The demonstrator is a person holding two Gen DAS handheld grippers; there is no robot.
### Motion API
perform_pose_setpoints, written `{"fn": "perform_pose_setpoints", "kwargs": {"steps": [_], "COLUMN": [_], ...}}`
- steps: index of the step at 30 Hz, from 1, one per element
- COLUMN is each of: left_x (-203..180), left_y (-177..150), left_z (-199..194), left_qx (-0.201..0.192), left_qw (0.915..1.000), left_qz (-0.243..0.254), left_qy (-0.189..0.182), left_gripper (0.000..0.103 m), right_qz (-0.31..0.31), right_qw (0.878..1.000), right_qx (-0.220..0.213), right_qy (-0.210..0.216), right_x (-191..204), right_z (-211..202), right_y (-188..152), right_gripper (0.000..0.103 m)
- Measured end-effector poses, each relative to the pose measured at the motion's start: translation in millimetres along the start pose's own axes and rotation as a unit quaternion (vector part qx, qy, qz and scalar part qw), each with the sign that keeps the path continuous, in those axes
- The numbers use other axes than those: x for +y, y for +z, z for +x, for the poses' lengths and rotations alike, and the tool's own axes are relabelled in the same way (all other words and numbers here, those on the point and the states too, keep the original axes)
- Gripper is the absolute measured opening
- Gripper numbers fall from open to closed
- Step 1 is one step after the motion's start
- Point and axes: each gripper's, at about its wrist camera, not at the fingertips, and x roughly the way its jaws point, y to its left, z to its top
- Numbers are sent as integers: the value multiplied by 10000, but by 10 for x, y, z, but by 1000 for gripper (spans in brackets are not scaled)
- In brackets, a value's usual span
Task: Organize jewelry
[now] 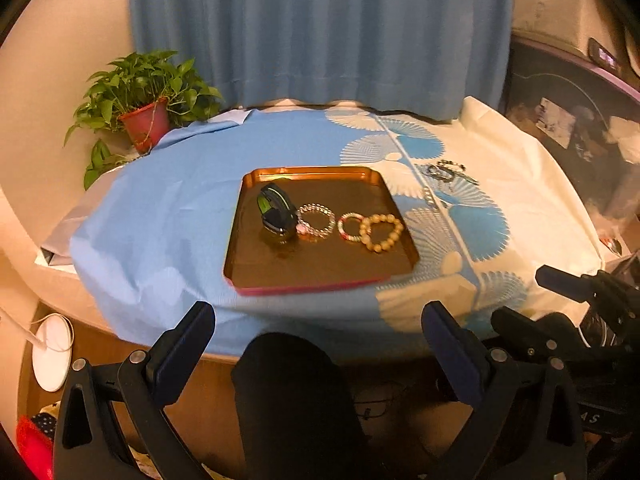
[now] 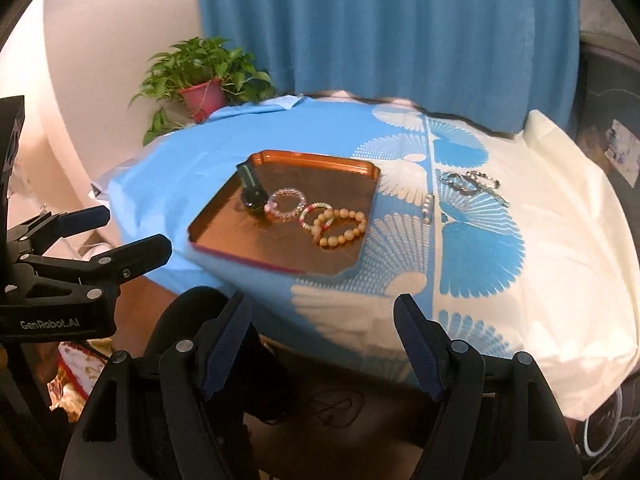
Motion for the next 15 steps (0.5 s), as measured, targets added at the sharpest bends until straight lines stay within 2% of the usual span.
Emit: {"fn": "perform_pose_setpoints", "kwargs": {"steps": [9,15], "left_x": [-141,-171], "left_y": [-183,-220], "left_z": [-489,-632], "left_qx": [-384,-512], "left_qw": [9991,9985], "left_qz": [133,136], "left_qy": [100,133], "left_gripper": [102,102], "right_qz": [-25,-86], "right_qw": [9997,9992], "right_qx": [-263,-391], "right_qy": [-12,-19], "right_x": [71,125], "right_z": [-481,-656], "right_y": [-228,-274], "right_gripper": [74,75]}}
